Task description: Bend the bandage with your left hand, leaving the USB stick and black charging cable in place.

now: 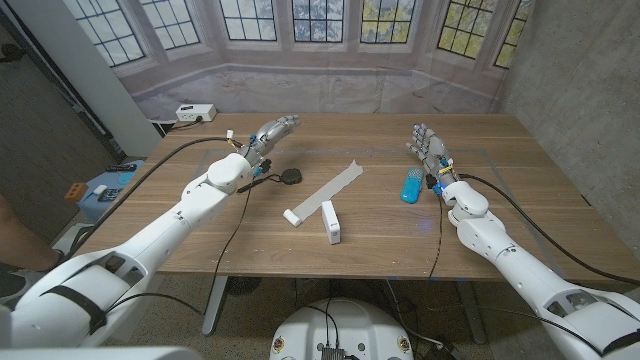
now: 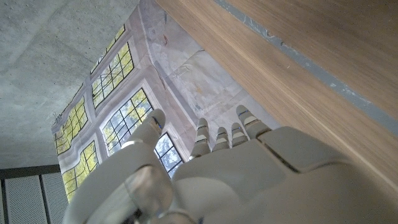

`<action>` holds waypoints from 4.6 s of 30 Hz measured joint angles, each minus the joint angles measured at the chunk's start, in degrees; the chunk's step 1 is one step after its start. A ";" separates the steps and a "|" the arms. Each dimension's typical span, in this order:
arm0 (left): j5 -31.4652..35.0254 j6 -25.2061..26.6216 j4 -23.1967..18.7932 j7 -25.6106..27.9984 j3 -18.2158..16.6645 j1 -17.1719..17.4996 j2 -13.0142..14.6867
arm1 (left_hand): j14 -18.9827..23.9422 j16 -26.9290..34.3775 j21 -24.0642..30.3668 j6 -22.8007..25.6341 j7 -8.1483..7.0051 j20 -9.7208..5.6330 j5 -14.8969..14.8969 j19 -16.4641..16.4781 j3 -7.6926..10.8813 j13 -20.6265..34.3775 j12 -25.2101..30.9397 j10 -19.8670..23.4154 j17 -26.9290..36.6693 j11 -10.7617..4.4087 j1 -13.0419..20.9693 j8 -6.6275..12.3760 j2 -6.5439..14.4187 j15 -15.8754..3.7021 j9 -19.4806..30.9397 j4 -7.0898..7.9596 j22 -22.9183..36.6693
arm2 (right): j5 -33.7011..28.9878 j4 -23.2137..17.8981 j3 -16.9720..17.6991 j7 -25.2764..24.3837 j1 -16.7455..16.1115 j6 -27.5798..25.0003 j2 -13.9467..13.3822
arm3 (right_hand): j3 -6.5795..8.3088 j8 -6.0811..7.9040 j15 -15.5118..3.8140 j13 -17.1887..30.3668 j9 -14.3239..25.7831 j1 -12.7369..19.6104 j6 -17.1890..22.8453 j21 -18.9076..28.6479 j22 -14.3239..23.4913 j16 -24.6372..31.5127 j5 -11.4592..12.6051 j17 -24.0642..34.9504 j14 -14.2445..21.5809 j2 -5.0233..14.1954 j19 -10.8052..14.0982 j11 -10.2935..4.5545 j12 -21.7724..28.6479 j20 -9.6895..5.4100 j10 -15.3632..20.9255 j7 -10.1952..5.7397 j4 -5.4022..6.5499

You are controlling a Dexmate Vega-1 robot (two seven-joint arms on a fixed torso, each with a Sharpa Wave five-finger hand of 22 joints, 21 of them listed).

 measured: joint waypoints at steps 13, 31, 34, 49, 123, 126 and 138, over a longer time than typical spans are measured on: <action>3.22 -1.01 2.77 -2.90 2.68 -3.69 -0.63 | 0.02 0.00 0.00 4.51 0.34 0.42 0.00 0.42 -0.82 0.00 0.00 1.29 -0.01 -0.26 1.60 0.59 -1.34 -0.01 0.00 -1.64 -0.01 | 0.26 0.90 0.09 0.14 0.13 0.75 0.37 | 0.24 0.00 0.00 0.00 0.00 0.00 0.29 0.00 -0.01 0.00 0.00 0.00 0.00 0.00 0.33 0.20 0.00 -0.32 0.20 0.28 -0.24; 10.76 -2.48 5.41 -5.02 6.61 -8.67 -1.35 | 3.44 0.22 0.48 12.50 -0.69 -0.53 0.00 3.41 -2.15 -0.01 0.45 4.93 -0.01 -3.06 7.15 1.77 -3.74 -1.96 0.29 -2.71 -0.02 | 0.46 1.00 0.73 -0.26 -0.58 1.69 0.43 | 0.08 0.21 0.00 0.00 0.00 0.00 0.90 0.00 -0.01 0.00 0.00 0.00 0.00 0.00 0.53 0.20 0.00 -0.12 0.20 0.90 -0.40; 12.33 -2.53 5.72 -5.20 7.63 -9.88 -1.41 | 4.25 0.22 0.48 13.75 -0.98 -0.62 0.00 4.12 -2.33 0.00 0.45 5.66 -0.01 -3.39 8.17 1.77 -4.06 -2.33 0.29 -2.86 -0.02 | 0.52 0.60 0.87 -0.40 -0.91 1.75 0.28 | 0.25 0.21 0.00 0.00 0.00 0.00 0.90 0.00 -0.01 0.00 0.00 -0.01 0.00 0.00 0.52 0.20 0.00 -0.12 0.20 0.89 -0.58; 21.34 0.23 3.31 -6.93 11.32 -13.95 -0.04 | 3.89 0.22 0.48 15.34 -1.61 -0.63 -0.45 4.73 -3.41 -0.01 0.45 5.52 -0.02 -2.84 10.43 1.82 -5.68 -1.80 0.29 -2.71 -0.02 | 0.83 -1.40 1.52 -1.35 -2.71 1.87 -0.48 | 0.00 0.21 -0.09 0.00 -0.01 0.30 1.52 0.00 -0.01 0.00 0.00 -0.01 0.50 0.30 1.05 0.51 0.23 -0.21 0.51 0.90 -0.96; 52.45 -1.06 6.79 -9.77 25.86 -31.65 -5.27 | 10.67 0.67 0.48 34.21 -0.97 -0.84 -0.89 10.27 -7.19 -0.01 0.66 13.03 0.27 -3.76 28.83 3.17 -13.08 -3.05 0.81 -1.92 0.27 | 2.16 -5.21 3.77 -3.86 -8.36 3.54 -1.31 | 0.00 0.21 -0.10 0.00 -0.01 0.30 2.22 0.00 0.29 0.00 0.00 0.27 1.13 0.30 1.75 1.54 0.22 -0.30 1.31 1.61 -0.95; 52.97 -1.15 7.07 -9.66 26.12 -31.86 -5.49 | 10.93 0.67 0.48 34.90 -0.92 -1.03 -0.89 10.46 -7.67 -0.01 1.11 13.92 0.27 -3.49 29.15 3.17 -13.41 -3.24 0.81 -1.93 0.27 | 2.20 -5.30 3.92 -3.99 -8.64 3.68 -1.35 | 0.00 0.21 -0.10 0.00 -0.01 0.30 2.22 0.00 0.29 0.00 0.00 0.27 1.13 0.30 1.75 1.54 0.22 -0.30 1.31 1.61 -0.95; 55.68 -0.92 8.27 -8.55 28.50 -32.77 -6.93 | 12.82 0.67 1.15 36.53 -1.09 -1.24 -1.11 11.49 -8.62 -0.01 1.11 15.26 0.26 -3.58 30.41 3.61 -14.05 -3.57 0.81 -1.92 0.26 | 2.59 -5.31 4.34 -4.21 -9.47 4.55 -1.28 | 0.24 0.21 -0.10 0.00 -0.01 0.30 2.53 0.00 0.28 0.00 0.00 0.27 1.12 0.30 1.95 1.54 0.22 -0.11 1.32 1.93 -1.19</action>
